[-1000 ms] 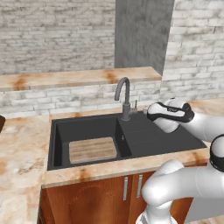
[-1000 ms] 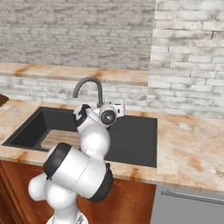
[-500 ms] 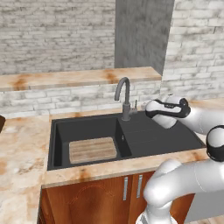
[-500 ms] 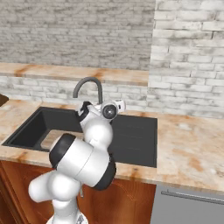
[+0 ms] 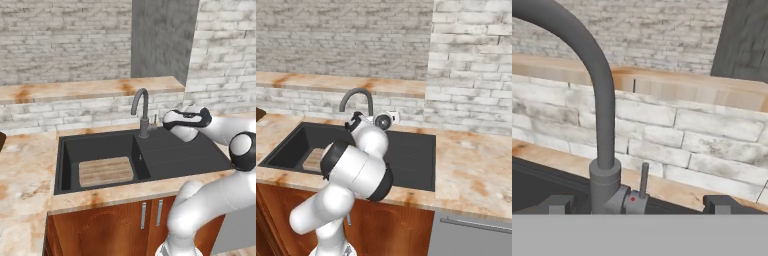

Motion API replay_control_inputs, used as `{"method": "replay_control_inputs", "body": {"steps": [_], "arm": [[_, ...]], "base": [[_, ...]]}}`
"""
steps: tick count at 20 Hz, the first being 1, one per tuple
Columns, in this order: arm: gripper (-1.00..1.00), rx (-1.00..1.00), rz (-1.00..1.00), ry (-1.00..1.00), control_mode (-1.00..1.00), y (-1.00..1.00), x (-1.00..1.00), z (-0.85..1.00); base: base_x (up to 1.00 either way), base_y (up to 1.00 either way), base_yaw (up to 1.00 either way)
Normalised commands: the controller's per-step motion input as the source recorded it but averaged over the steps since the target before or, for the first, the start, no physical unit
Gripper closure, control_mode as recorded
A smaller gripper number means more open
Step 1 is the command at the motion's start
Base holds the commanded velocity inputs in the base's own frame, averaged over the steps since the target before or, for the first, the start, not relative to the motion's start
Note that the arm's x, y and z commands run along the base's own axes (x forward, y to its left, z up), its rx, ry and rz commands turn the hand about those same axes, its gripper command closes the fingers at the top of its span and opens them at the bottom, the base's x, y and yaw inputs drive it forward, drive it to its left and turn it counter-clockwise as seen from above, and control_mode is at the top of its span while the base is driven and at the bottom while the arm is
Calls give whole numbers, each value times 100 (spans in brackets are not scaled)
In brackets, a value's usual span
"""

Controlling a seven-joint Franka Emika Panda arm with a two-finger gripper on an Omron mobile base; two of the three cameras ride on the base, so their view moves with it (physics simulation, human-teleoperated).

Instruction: Turn on the sink faucet with hot water and rinse the cutting board for ten seconds, then turn off the faucet. Push the cutting board to reach the water if necessary.

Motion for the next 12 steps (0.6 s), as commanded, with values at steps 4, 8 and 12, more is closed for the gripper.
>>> {"method": "replay_control_inputs", "body": {"steps": [4,8,12], "arm": [[-100,1,0,0,-100,-6,16,-22],[-100,2,0,0,-100,-10,11,-23],[-100,3,0,0,-100,-12,10,-27]], "base": [[0,0,0],[0,0,0],[0,0,0]]}}
